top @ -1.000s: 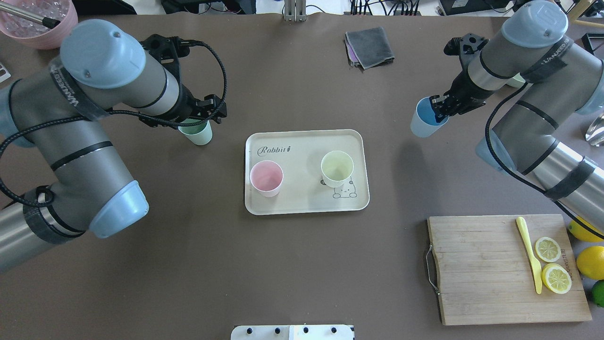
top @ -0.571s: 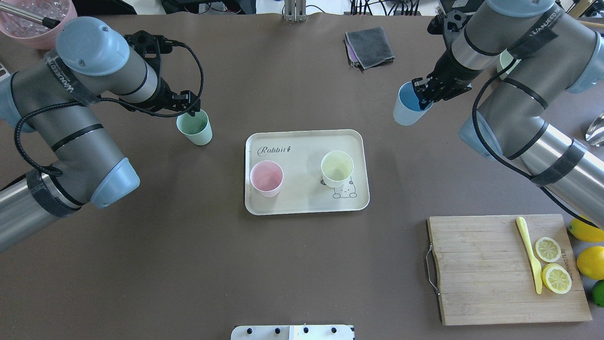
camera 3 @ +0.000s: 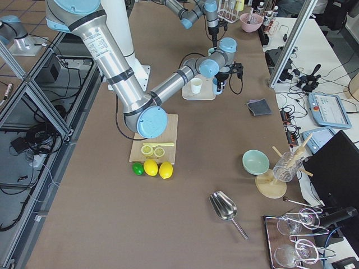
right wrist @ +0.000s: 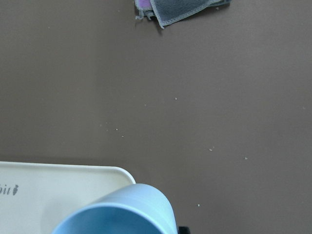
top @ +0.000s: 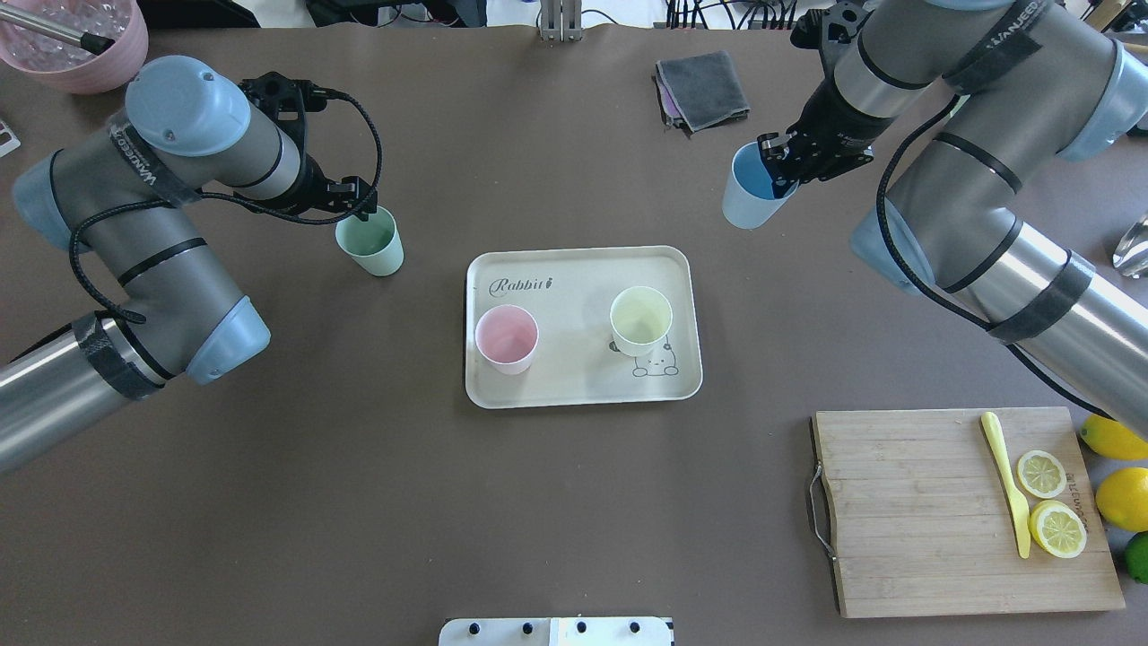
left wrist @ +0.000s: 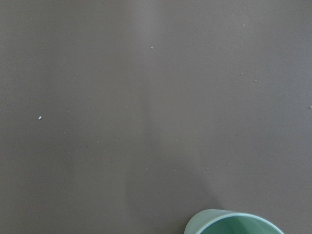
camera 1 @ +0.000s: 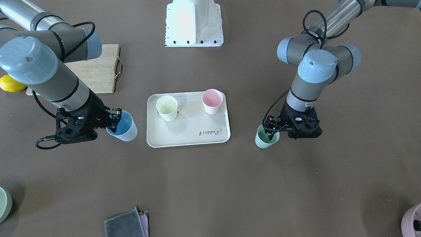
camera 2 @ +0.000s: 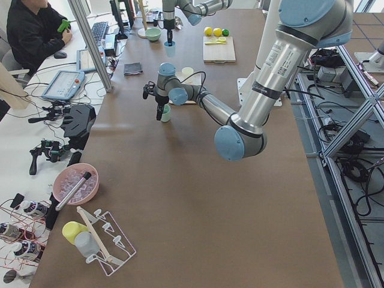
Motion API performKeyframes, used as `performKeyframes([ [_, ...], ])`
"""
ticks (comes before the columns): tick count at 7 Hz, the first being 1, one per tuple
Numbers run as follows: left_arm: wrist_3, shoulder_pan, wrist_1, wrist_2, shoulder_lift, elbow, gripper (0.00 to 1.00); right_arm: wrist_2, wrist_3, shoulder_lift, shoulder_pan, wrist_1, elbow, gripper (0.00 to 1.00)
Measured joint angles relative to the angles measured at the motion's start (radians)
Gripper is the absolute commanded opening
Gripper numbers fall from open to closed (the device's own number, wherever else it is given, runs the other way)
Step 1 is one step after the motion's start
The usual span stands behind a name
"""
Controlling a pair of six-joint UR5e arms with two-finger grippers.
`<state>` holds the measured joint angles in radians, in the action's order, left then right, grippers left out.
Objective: Place all cups on tray
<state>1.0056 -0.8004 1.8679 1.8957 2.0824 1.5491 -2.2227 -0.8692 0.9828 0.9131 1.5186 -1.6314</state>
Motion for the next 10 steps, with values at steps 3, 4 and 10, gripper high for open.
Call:
performKeyframes([
  [3,0.012,0.031,0.003,-0.013,-0.001,-0.006,0.00,0.045,-0.048,-0.007,-0.057,-0.007,0.000,0.00],
  [4,0.013,0.039,0.003,-0.018,-0.001,-0.005,0.00,0.050,-0.053,-0.010,-0.064,-0.008,0.001,0.00],
  [10,0.043,-0.036,-0.077,0.096,0.080,0.029,0.00,0.138,-0.120,-0.078,-0.157,-0.031,0.083,0.00],
])
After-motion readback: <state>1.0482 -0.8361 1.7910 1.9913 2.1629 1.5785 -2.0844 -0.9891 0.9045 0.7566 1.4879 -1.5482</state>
